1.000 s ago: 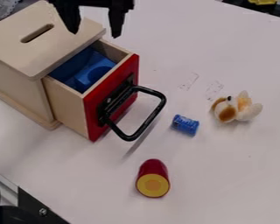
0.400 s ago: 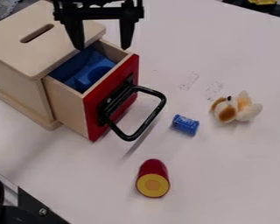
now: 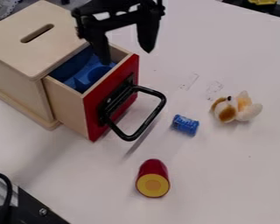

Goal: Close the drawer

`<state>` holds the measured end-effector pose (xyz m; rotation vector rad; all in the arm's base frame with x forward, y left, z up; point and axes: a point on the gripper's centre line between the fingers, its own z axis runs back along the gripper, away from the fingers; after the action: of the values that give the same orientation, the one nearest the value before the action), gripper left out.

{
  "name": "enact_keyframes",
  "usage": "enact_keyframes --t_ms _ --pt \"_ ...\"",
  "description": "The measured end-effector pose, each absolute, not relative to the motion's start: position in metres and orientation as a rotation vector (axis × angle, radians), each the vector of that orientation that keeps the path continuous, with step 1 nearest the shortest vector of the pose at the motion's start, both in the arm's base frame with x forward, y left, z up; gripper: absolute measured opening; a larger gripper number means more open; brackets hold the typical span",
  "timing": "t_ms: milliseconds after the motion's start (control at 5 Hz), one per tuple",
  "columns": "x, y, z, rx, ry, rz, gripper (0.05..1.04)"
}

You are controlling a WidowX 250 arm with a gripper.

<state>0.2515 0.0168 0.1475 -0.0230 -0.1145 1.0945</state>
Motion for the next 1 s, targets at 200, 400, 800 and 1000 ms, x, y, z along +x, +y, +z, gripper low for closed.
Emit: enact_keyframes --t_ms 200,400,800,1000 --pt "0.252 0.002 0.144 0.0 -0.123 1.204 0.998" --pt "0.255 -0.009 0.133 0.075 -0.141 1.305 0.998" --pt "0.263 -0.013 0.111 0.146 -0.146 1.465 0.998" --pt "0.264 -0.015 0.103 0.147 -0.147 1.473 0.998"
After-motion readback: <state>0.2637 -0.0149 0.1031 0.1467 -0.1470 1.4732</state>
